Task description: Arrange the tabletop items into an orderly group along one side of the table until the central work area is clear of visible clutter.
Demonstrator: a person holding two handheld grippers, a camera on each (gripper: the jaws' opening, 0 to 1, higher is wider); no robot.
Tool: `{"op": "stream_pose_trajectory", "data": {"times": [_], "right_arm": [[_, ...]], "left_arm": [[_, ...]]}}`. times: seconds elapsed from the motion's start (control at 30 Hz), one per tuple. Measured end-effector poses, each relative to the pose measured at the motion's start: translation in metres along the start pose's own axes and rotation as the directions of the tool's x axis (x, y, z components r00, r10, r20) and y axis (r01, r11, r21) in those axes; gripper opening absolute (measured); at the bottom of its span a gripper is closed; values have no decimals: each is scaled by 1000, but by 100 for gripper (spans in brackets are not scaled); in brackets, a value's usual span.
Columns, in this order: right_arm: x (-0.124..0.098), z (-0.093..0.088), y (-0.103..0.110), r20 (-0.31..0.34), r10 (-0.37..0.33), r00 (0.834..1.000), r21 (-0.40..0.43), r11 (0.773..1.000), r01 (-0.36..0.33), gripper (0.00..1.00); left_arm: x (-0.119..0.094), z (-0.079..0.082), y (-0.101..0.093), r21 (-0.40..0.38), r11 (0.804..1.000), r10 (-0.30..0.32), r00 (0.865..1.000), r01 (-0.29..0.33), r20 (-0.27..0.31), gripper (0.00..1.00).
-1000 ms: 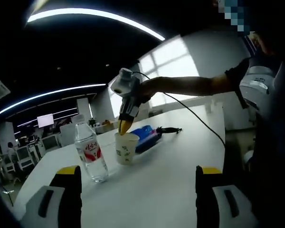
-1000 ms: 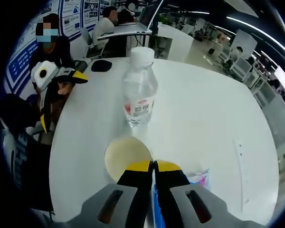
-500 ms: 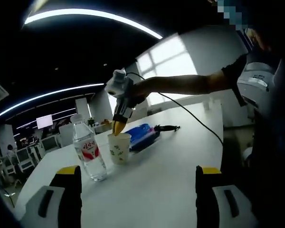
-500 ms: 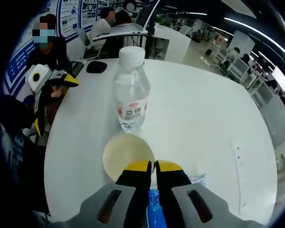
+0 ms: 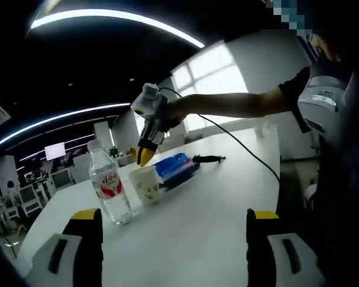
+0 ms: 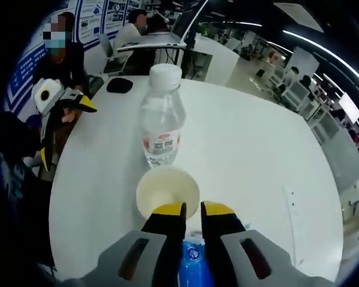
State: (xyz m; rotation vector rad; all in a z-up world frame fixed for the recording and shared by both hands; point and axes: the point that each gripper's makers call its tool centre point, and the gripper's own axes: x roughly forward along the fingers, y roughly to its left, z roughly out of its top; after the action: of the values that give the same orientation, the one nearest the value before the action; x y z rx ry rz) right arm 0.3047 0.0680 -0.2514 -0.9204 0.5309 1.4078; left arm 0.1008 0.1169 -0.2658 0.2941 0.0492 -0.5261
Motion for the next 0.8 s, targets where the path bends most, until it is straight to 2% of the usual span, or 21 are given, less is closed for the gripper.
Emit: {"op": "stream_pose_trajectory", "data": {"times": [0.2, 0.27, 0.33, 0.6, 0.8], "right_arm": [[-5, -2, -4, 17, -14, 1000, 4, 1000, 14, 8], [-10, 1, -5, 47, -30, 998, 9, 1000, 30, 8], [-12, 2, -6, 51, -52, 997, -6, 999, 53, 6], [-16, 7, -3, 79, -53, 995, -7, 999, 53, 11], [-17, 4, -1, 81, -52, 995, -9, 999, 52, 11]], "left_arm": [[0, 4, -2, 7, 1000, -3, 1000, 3, 6, 100], [1, 5, -4, 4, 1000, -8, 1000, 8, 9, 100], [2, 5, -5, 0, 1000, -10, 1000, 10, 5, 100], [4, 5, -6, -24, 1000, -13, 1000, 13, 10, 100], [5, 10, -8, -2, 1000, -14, 1000, 14, 13, 100]]}}
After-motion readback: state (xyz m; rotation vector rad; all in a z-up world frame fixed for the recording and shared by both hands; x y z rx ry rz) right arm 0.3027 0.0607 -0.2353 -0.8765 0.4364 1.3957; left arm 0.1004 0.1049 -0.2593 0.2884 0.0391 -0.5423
